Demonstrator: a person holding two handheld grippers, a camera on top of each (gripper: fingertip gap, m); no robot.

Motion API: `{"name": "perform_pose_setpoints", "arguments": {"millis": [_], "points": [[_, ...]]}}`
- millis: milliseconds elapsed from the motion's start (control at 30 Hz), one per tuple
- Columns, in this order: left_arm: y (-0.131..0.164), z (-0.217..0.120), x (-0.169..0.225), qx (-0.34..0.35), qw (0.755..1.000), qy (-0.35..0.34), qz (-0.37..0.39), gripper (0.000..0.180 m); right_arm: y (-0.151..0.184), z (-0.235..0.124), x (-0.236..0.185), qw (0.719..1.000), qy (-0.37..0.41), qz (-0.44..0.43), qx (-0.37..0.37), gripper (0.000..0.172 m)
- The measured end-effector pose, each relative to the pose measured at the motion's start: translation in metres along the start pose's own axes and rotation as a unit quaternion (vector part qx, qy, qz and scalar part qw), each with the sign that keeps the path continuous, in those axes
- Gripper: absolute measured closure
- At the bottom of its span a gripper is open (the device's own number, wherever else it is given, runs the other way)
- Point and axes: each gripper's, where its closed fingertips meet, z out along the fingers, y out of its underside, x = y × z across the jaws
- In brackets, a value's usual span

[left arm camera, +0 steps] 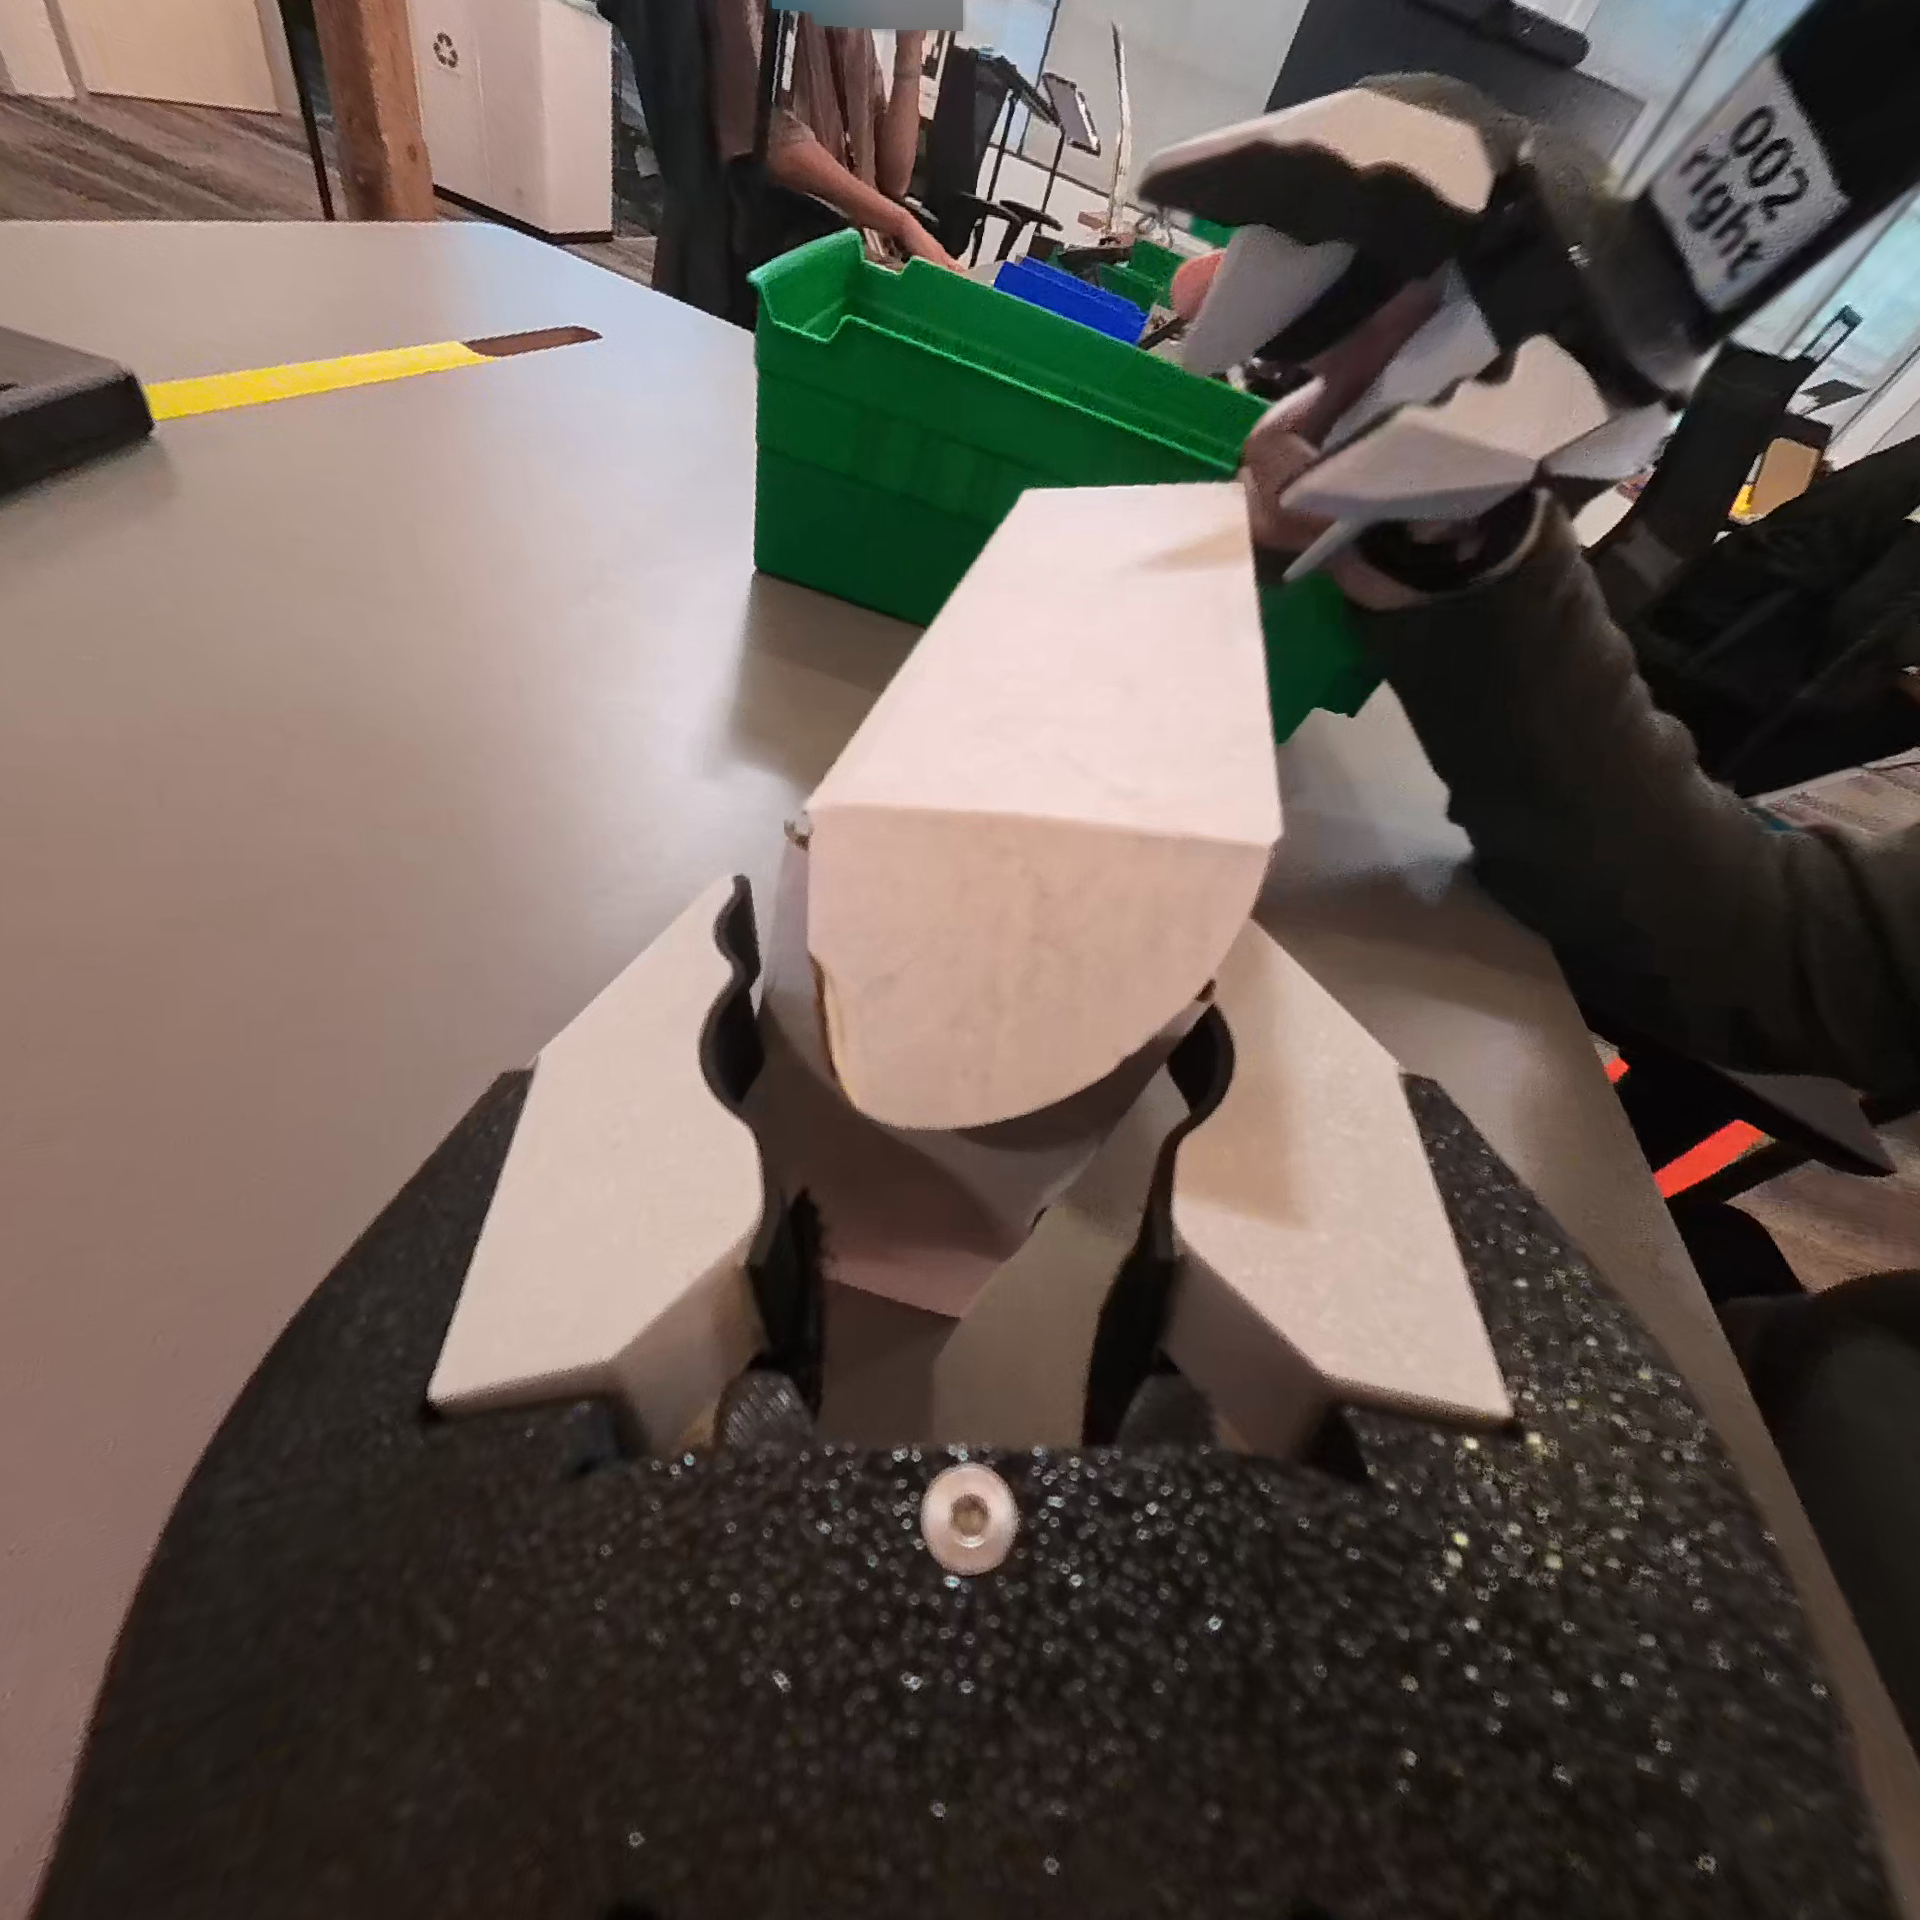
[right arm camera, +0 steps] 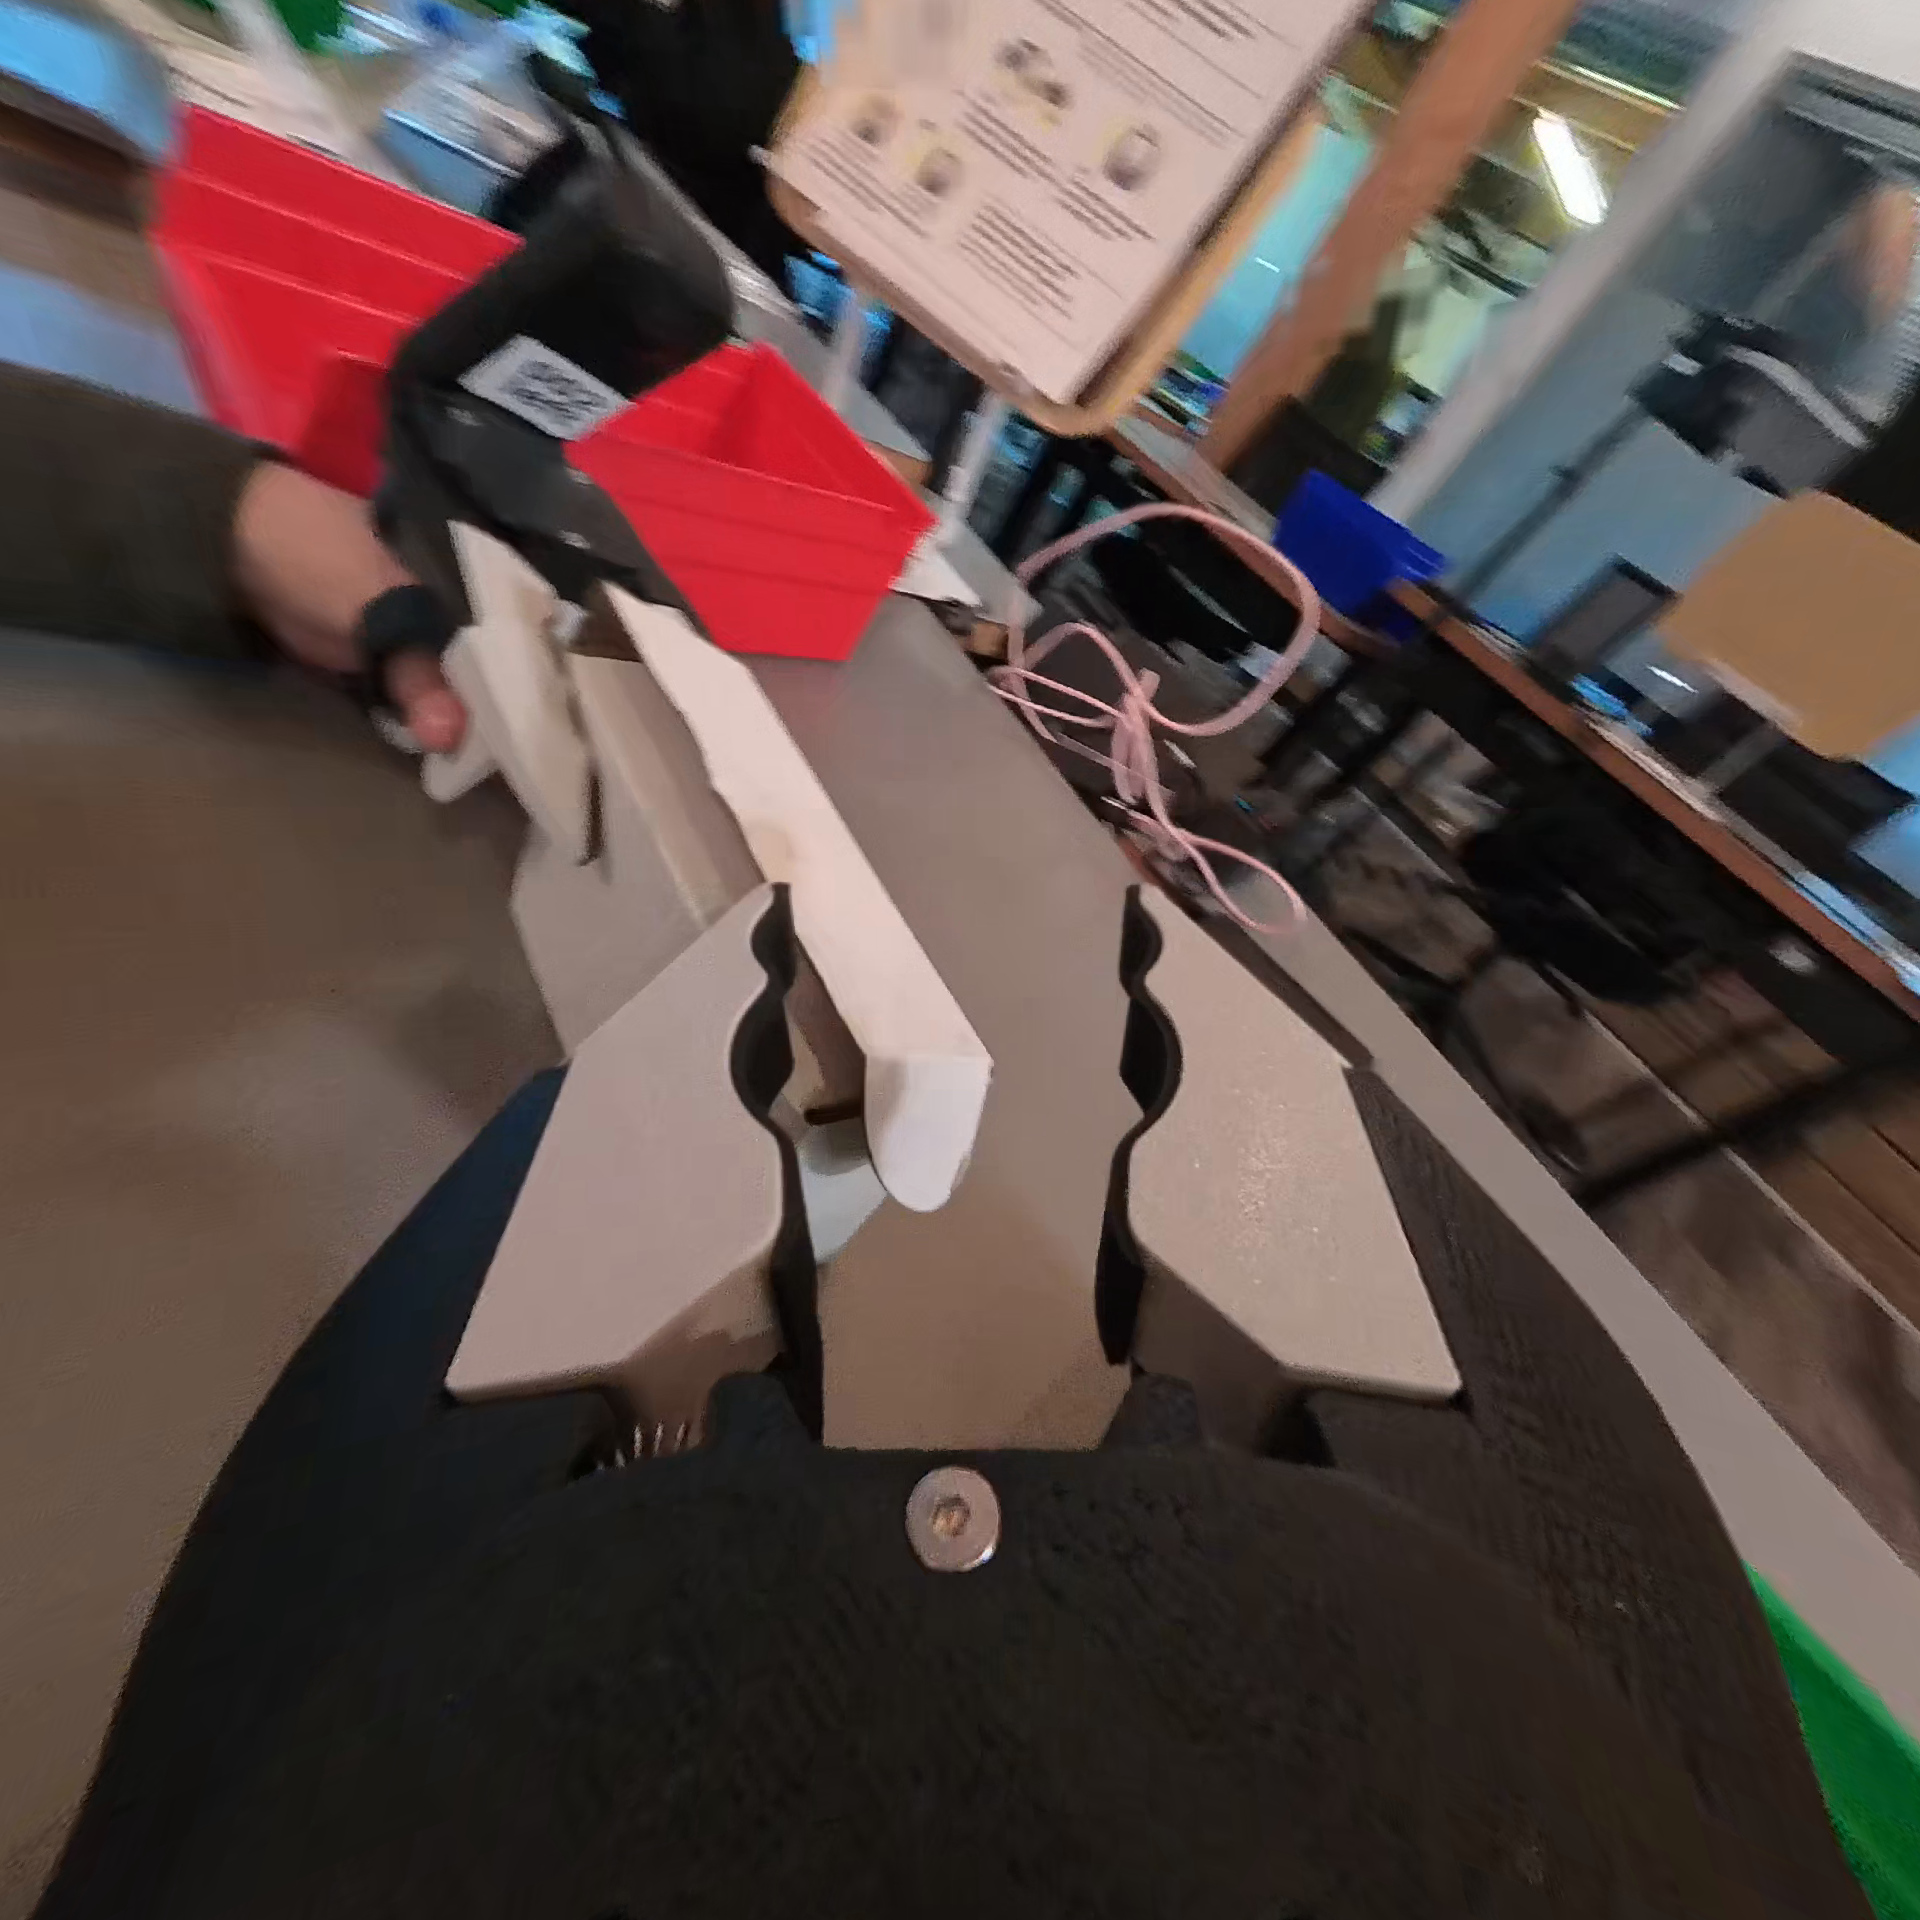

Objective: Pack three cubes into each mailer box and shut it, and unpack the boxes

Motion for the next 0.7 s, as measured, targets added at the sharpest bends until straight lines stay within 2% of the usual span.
{"name": "perform_pose_setpoints", "arguments": {"millis": [100, 300, 400, 500, 633, 700], "points": [[0.000, 0.000, -0.001, 0.005, 1.000, -0.008, -0.001, 0.101, 0.000, -0.011, 0.008, 0.997, 0.077, 0.008, -0.016, 0.127], [0.000, 0.000, -0.001, 0.003, 1.000, -0.008, -0.002, 0.101, 0.043, -0.032, -0.013, 0.988, 0.065, 0.032, -0.133, 0.132], [0.000, 0.000, -0.001, 0.003, 1.000, -0.008, -0.001, 0.101, 0.055, -0.026, -0.003, 0.981, 0.101, 0.029, -0.165, 0.142], [0.000, -0.001, -0.001, 0.006, 1.000, -0.013, -0.001, 0.101, 0.048, -0.020, 0.004, 0.980, 0.123, 0.042, -0.149, 0.150], [0.000, -0.001, -0.001, 0.004, 1.000, -0.015, -0.002, 0.101, 0.047, -0.012, 0.001, 0.981, 0.109, 0.054, -0.152, 0.156], [0.000, -0.001, -0.001, 0.002, 1.000, -0.017, -0.002, 0.101, 0.039, -0.011, 0.000, 0.983, 0.104, 0.074, -0.134, 0.169]]}}
